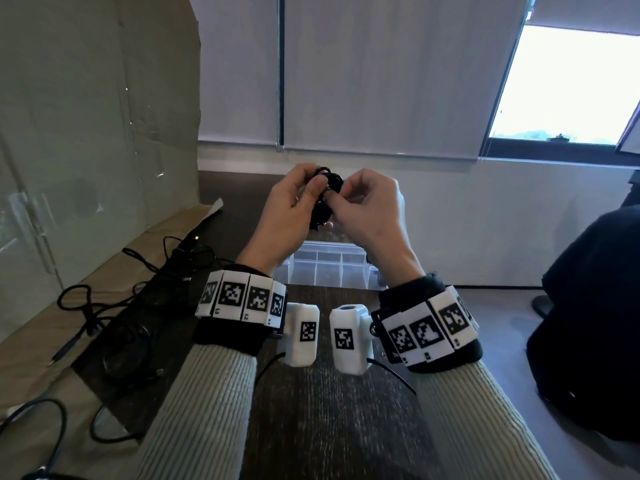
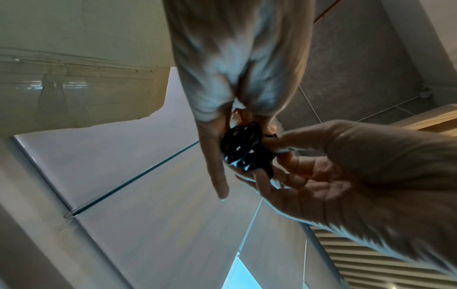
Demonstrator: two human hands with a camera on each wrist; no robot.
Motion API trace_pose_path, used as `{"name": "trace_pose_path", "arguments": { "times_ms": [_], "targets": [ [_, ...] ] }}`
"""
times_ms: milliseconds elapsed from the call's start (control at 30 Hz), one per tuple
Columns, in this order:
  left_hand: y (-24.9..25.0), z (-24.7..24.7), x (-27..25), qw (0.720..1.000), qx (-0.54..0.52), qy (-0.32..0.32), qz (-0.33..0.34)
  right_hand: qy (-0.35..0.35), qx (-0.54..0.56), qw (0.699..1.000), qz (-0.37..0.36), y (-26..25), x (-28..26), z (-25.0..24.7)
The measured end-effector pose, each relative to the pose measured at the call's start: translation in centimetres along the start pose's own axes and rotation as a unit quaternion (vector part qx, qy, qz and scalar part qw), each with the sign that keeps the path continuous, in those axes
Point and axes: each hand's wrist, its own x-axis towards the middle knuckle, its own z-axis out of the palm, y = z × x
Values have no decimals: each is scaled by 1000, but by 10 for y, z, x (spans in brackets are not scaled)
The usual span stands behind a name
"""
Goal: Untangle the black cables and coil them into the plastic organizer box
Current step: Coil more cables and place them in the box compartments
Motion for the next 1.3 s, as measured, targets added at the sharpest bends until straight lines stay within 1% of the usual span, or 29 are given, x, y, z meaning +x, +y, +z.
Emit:
{"name": "trace_pose_path", "arguments": {
  "times_ms": [100, 167, 233, 333, 433, 567, 633, 700, 767, 867, 1000, 1033, 1100, 1200, 1233, 1300],
  "targets": [
    [-5, -2, 2, 999, 50, -2, 8, 1, -15, 1000, 1, 0, 0, -1],
    [-6, -2, 1, 996, 82, -21, 9, -10, -41, 999, 1, -1, 0, -2],
    [-7, 0, -2, 995, 88, -49, 8, -15, -50, 999, 12, -1, 1, -4],
    [-6, 7, -4, 996, 57, -72, -9, -38, -46, 997, 41, 1, 2, -10],
    [-6, 12, -4, 997, 36, -64, -27, -56, -53, 996, 48, 1, 3, -16],
    [-6, 16, -3, 993, -28, -54, -104, -74, -44, 995, 43, 2, 5, -22],
    [-4, 16, -3, 990, -49, -51, -118, -76, -36, 996, 40, 5, 7, -25],
    [-2, 14, -3, 992, -56, -41, -101, -71, -22, 997, 34, 6, 8, -24],
    [0, 11, -3, 996, -39, -21, -84, -66, -19, 997, 31, 6, 6, -19],
    [-5, 7, -2, 996, -10, 6, -85, -48, -47, 998, 18, 6, 5, -13],
    [-9, -2, 1, 994, 94, 22, -48, -14, -101, 995, -15, 12, 5, -9],
    [-9, -4, 0, 994, 90, 22, -51, -5, -109, 994, -25, 13, 4, -6],
    [-9, -6, 0, 997, 35, 27, -70, 33, -108, 992, -58, 16, 1, 1],
    [-5, -2, 0, 993, -53, 50, -94, 95, -66, 989, -97, 16, 0, 4],
    [-4, 0, 1, 989, -84, 63, -101, 99, -52, 989, -94, 15, 2, 2],
    [0, 4, 2, 980, -141, 91, -111, 81, -14, 994, -71, 16, 8, -5]
  ]
}}
